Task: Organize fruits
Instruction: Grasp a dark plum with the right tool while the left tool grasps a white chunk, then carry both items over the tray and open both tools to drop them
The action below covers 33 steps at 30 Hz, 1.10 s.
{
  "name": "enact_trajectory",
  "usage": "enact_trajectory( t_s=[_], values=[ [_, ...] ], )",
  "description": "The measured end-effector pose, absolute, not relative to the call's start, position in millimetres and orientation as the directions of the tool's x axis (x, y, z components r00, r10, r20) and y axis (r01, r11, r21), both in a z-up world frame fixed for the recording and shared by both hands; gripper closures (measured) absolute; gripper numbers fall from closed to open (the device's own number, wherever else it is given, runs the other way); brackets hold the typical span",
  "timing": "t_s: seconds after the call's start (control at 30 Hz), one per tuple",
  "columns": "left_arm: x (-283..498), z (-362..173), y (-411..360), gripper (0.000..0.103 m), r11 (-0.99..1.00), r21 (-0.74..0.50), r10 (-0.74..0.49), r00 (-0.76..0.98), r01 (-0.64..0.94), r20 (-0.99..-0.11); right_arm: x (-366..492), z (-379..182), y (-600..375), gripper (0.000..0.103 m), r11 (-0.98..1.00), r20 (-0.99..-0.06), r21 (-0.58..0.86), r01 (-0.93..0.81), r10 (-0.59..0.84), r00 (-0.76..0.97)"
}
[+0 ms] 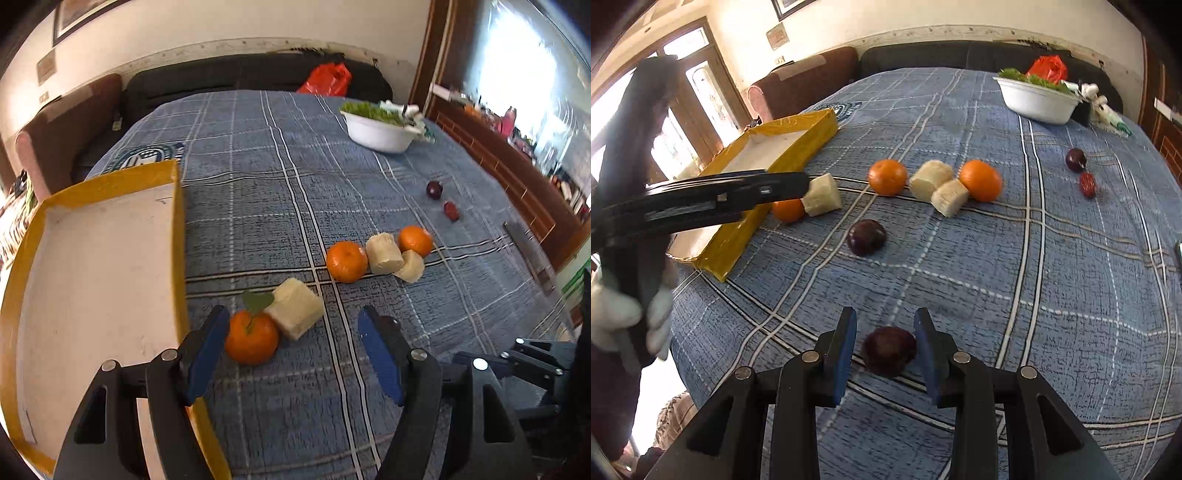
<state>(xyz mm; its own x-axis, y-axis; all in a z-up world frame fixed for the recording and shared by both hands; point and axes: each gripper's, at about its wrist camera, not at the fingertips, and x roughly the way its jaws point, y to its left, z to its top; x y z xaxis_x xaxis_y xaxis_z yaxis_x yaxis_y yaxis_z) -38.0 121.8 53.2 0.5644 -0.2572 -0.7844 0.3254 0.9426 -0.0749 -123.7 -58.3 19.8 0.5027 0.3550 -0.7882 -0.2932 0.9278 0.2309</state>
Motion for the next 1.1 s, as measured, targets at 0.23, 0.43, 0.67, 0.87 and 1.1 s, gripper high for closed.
enact_trajectory(
  t_s=[0.23, 0.43, 0.67, 0.87, 1.1],
  values=[
    [-19.8, 34.5, 102.8, 0.032, 0.931, 0.024, -0.187, 0.531, 0.365, -0.827, -128.6, 16.7, -63.1, 0.067, 0.917, -0.783, 0.248, -0.313, 0.380, 0.491],
    [-23.2, 30.7, 97.0, 0.059, 0.921, 0.106, -0.132, 0.556, 0.375, -0.821, -132.1, 15.9, -59.4, 0.072, 0.918, -0.776, 0.246, -0.311, 0.379, 0.504],
    [-38.9, 55.7, 116.5, 0.059, 0.934, -0.098, -0.286, 0.555, 0.343, -0.781, -140.7, 34.7, -66.3, 0.073, 0.918, -0.749, 0.267, -0.295, 0.390, 0.535],
    [-79.4, 125.8, 166.5, 0.059, 0.828, -0.439, -0.558, 0.600, 0.349, -0.574, -153.8, 96.9, -83.7, 0.073, 0.909, -0.641, 0.309, -0.280, 0.416, 0.645],
    [-145.0, 205.0, 198.4, 0.059, 0.727, -0.501, -0.660, 0.680, 0.469, -0.319, -179.4, 181.5, -108.4, 0.073, 0.909, -0.477, 0.348, -0.230, 0.383, 0.791]
  ],
)
